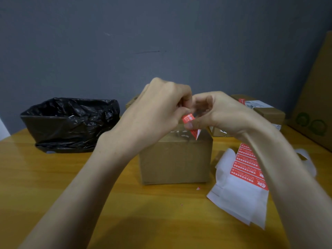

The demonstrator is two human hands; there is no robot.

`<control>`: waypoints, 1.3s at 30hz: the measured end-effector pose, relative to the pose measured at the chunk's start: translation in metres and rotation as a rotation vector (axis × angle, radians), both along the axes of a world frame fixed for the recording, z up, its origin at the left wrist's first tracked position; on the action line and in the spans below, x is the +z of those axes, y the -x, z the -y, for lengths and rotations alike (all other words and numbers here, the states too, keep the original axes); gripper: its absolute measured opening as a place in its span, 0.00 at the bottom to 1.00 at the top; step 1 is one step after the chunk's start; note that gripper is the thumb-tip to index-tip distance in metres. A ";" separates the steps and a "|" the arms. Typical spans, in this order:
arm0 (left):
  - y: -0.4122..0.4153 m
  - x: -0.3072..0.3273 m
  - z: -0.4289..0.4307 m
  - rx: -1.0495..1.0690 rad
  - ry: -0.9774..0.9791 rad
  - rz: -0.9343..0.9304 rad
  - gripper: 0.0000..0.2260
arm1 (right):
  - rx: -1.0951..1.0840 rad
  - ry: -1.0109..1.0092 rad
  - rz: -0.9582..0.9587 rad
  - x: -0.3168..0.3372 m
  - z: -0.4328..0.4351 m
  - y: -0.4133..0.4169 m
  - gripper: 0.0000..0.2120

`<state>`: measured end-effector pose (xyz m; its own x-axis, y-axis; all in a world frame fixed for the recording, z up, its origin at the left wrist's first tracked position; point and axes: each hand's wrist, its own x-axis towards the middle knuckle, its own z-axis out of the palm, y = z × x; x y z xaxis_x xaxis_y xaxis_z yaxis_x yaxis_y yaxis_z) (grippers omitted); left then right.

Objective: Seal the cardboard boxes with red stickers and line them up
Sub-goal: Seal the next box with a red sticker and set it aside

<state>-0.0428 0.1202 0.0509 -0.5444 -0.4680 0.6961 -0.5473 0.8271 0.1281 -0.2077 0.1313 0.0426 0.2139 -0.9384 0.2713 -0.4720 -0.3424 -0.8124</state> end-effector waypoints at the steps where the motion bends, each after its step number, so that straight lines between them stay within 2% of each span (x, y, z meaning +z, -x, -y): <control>1: 0.000 0.000 -0.001 -0.006 0.004 0.001 0.02 | -0.005 0.006 -0.006 0.000 -0.001 0.000 0.14; 6: 0.000 0.004 -0.010 -0.072 0.008 -0.011 0.03 | -0.052 -0.062 -0.007 -0.003 0.002 0.006 0.25; 10: -0.001 0.004 -0.006 -0.018 -0.058 -0.023 0.05 | -0.010 -0.119 0.050 -0.003 -0.001 0.006 0.16; 17: -0.011 0.004 0.013 0.071 -0.252 -0.212 0.10 | -0.013 -0.139 0.195 -0.001 0.000 0.007 0.21; 24: -0.007 0.003 0.010 0.070 -0.197 -0.194 0.08 | -0.041 -0.150 0.332 -0.001 0.001 0.006 0.24; 29: -0.006 0.003 0.008 0.081 -0.166 -0.176 0.08 | -0.126 -0.162 0.278 -0.003 0.004 0.006 0.26; 32: -0.009 0.006 0.009 0.076 -0.191 -0.221 0.08 | -0.167 -0.167 0.220 -0.001 0.001 0.008 0.23; 34: -0.012 0.007 0.011 0.088 -0.241 -0.237 0.09 | -0.152 -0.161 0.178 0.000 -0.001 0.010 0.18; 39: -0.020 0.004 0.022 0.095 -0.473 -0.295 0.06 | -0.243 -0.068 0.124 0.000 -0.001 0.007 0.04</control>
<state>-0.0228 0.0977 0.0544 -0.2982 -0.8038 0.5148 -0.5015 0.5908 0.6320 -0.2143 0.1326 0.0424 -0.0507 -0.9752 0.2156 -0.4295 -0.1736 -0.8862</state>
